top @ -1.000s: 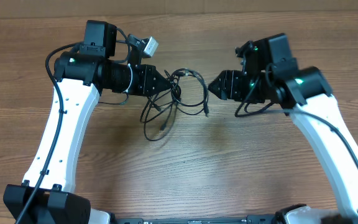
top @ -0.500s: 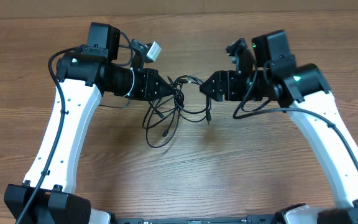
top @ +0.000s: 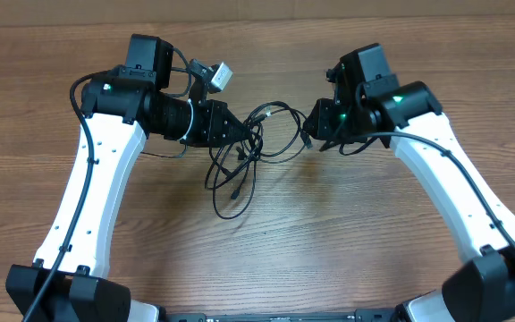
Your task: Untangle cables
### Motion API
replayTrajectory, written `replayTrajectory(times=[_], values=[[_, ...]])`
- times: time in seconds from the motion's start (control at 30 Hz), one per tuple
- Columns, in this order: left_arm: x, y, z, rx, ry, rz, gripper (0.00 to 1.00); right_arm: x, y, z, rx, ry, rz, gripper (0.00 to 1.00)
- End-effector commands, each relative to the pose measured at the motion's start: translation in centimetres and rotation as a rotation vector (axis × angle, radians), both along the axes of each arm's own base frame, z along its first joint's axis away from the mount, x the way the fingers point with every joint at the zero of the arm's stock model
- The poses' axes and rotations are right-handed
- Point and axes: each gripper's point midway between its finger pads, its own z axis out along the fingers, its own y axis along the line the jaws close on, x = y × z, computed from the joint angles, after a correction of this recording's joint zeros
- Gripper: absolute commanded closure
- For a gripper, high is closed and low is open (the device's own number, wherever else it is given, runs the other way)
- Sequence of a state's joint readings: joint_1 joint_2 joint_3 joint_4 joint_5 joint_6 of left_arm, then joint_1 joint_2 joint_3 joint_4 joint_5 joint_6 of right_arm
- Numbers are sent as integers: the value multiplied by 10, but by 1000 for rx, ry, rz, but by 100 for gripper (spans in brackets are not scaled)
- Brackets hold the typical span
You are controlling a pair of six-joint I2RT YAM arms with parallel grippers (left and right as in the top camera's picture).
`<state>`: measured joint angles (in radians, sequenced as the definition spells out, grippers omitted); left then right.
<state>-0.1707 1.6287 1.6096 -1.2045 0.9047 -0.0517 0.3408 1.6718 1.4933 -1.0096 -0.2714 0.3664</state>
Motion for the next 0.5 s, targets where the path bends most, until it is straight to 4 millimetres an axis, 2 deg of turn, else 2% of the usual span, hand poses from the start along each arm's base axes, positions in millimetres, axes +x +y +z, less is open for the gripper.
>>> replayTrajectory(times=[0.0, 0.27, 0.4, 0.47], values=[[-6, -7, 21, -53, -51, -34, 96, 4, 6, -10, 24, 31, -16, 67], [-7, -8, 23, -66, -49, -39, 96, 20, 15, -5, 81, -2, -58, 61], [-8, -10, 26, -85, -45, -46, 96, 28, 30, -17, 100, 5, -70, 61], [-10, -12, 29, -107, -44, -55, 96, 30, 31, -29, 72, 24, -101, 62]])
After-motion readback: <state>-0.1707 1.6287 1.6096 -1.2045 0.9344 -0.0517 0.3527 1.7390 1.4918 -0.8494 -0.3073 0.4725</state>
